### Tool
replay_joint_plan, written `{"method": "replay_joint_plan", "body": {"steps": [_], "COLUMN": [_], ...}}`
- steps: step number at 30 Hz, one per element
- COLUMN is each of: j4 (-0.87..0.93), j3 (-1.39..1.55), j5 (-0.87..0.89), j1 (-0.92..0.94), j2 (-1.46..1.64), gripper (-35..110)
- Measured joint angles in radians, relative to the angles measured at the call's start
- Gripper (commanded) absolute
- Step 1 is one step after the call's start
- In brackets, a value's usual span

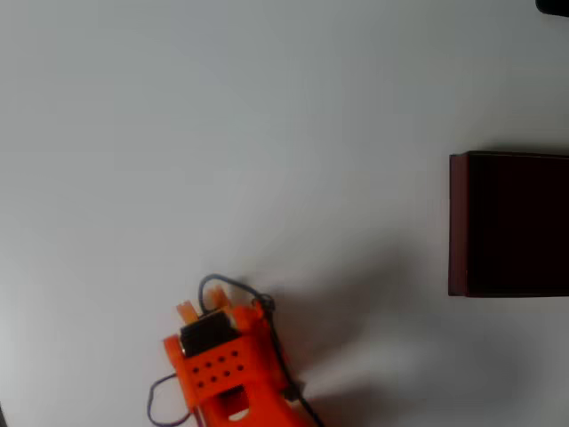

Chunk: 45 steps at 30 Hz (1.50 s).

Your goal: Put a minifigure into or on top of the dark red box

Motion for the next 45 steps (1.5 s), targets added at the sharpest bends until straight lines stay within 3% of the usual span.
{"method": "replay_joint_plan", "body": {"steps": [13, 19, 22, 28, 36, 45], "j4": [-0.026, 0.051, 0.086, 0.077, -0.046, -0.097], "j3": [-0.238, -0.337, -0.325, -0.150, 0.012, 0.173], "j5": [-0.043, -0.017, -0.012, 0.017, -0.020, -0.141], "j1": [-0.048, -0.063, -0.064, -0.123, -0.224, -0.189], "j2": [-0.164, -0.250, -0.181, 0.021, 0.302, 0.535], "gripper": [0, 0, 0, 14, 17, 18]}}
